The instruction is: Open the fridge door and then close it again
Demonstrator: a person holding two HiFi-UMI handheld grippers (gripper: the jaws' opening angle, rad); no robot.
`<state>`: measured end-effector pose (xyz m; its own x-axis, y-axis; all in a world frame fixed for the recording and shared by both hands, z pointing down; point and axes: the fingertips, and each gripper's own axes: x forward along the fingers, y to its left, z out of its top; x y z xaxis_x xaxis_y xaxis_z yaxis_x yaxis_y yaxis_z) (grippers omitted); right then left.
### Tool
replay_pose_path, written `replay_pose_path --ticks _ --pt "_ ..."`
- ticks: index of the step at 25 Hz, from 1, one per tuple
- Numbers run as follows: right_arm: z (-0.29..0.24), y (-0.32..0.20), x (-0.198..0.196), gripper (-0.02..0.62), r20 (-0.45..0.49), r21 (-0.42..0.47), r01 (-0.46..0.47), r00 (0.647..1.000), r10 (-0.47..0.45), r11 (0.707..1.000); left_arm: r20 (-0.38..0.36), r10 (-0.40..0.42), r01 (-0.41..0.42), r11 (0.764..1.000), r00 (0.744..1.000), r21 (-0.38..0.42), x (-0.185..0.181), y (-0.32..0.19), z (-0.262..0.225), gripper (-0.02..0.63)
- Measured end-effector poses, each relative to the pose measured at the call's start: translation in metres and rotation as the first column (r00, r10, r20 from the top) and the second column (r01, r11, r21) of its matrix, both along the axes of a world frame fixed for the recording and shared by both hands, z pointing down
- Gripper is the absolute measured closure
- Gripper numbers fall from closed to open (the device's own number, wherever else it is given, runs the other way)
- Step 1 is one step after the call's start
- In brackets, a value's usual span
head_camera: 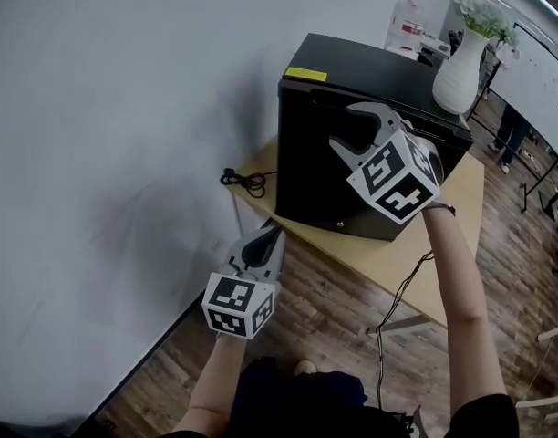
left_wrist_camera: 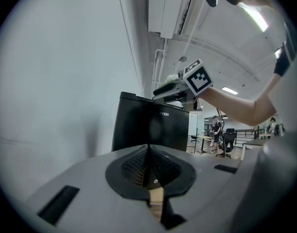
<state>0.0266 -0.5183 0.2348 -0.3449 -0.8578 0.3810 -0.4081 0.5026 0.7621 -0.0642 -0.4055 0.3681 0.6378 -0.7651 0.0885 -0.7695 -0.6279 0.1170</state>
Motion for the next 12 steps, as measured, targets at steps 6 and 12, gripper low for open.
replay_pose_path --ticks 6,12 --pt "0.004 -0.027 -0.008 0.407 -0.098 -0.032 -0.032 0.995 0.028 0.999 0.0 0.025 -0.025 1.0 1.0 -0.001 -0.009 -0.014 0.001 0.597" --pt "0.015 -0.052 -0.015 0.409 -0.178 -0.064 -0.074 0.982 0.061 0.995 -0.004 0.04 -0.04 0.999 0.999 -0.016 -0.019 -0.023 0.008 0.597"
